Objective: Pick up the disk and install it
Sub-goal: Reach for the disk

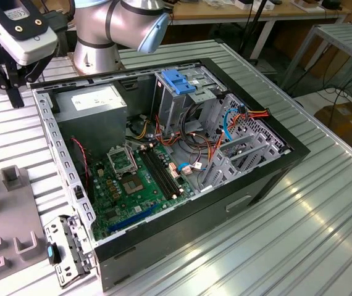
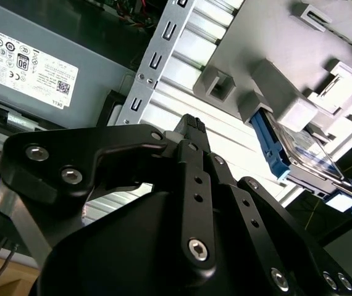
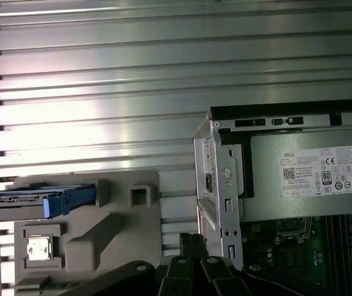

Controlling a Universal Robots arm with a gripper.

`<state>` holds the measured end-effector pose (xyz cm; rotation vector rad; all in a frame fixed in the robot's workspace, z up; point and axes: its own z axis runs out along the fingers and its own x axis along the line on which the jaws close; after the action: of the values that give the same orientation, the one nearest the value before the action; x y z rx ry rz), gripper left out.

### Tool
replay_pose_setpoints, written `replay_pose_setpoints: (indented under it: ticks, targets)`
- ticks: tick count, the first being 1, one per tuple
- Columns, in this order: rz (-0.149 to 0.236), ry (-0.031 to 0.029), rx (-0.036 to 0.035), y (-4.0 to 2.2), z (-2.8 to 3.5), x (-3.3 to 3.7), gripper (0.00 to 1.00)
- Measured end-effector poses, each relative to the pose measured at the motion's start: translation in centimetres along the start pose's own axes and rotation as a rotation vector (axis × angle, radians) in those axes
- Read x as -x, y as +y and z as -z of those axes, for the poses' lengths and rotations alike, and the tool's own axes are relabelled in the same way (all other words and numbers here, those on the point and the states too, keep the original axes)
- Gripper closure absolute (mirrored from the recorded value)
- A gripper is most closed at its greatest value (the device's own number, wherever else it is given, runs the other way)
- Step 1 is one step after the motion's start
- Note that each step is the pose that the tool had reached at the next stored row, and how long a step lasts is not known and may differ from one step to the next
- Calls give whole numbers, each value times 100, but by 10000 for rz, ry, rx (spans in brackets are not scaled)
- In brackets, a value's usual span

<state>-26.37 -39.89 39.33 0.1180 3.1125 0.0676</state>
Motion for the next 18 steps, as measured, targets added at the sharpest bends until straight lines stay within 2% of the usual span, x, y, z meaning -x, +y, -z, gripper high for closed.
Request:
replay_pose_setpoints:
  ticks: [18]
  targets:
    - [0,0,0,-12,4,-159,89]
